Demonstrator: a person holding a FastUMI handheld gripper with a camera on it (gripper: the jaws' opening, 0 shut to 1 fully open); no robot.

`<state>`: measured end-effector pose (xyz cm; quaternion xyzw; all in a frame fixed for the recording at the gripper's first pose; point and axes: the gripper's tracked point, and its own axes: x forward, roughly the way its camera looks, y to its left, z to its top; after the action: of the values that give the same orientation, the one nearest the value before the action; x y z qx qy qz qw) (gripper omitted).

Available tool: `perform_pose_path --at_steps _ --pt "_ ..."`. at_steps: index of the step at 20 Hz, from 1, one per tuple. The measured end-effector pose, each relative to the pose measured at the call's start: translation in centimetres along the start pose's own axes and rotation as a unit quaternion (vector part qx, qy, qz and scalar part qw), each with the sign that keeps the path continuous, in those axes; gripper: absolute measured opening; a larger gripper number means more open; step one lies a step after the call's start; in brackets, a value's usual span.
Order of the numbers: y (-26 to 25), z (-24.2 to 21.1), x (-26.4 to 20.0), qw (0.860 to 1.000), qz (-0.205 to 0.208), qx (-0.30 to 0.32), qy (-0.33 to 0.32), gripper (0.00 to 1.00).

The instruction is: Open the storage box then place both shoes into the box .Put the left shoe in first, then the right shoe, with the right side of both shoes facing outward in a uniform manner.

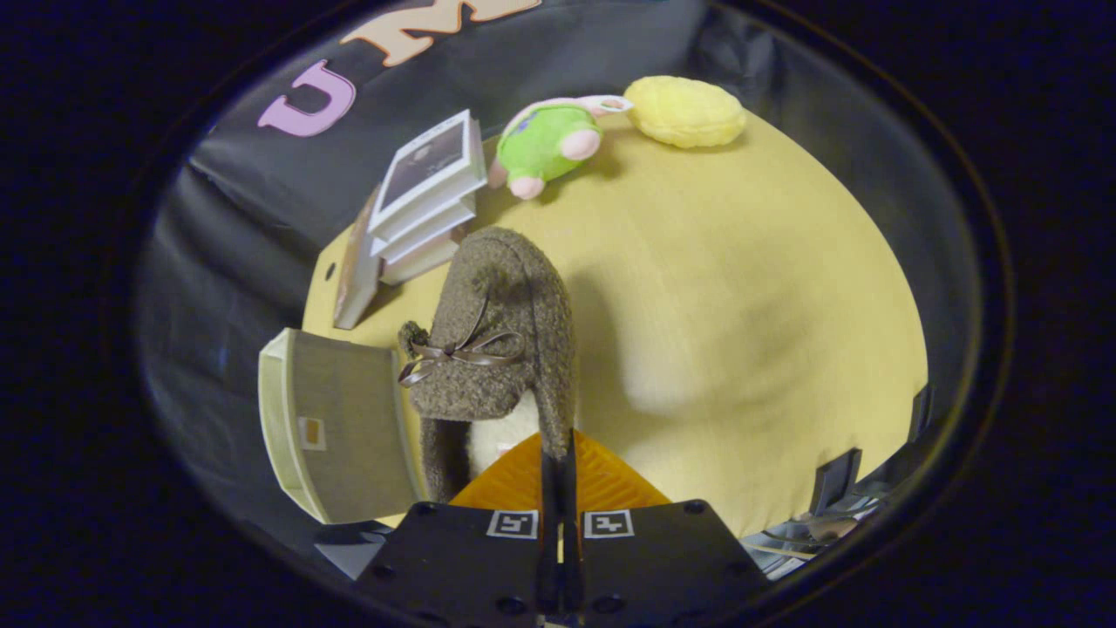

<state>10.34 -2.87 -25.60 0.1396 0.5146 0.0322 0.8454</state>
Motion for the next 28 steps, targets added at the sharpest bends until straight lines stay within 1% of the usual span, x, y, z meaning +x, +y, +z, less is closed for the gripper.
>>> perform_pose_path --at_steps 4,8,12,15,20,22,24,28 --pt "6.6 0.2 -3.4 0.998 0.063 -0.017 -0.013 0.06" --pt "13.8 -0.8 -5.2 0.993 0.113 -0.040 -0.014 0.05" --pt "20.8 -3.2 -4.8 0.987 0.145 -0.074 0.005 0.05" --pt "25.1 -5.5 -3.0 0.984 0.154 -0.086 0.026 0.05" --pt "29.8 -8.6 0.9 0.986 0.141 -0.078 0.035 0.05" --pt "30.0 -9.4 2.4 0.990 0.114 -0.080 0.030 0.05" --pt "29.3 -10.2 3.9 0.993 0.078 -0.082 0.030 0.05" --pt "27.0 -10.5 6.1 0.995 0.005 -0.098 0.023 0.05"
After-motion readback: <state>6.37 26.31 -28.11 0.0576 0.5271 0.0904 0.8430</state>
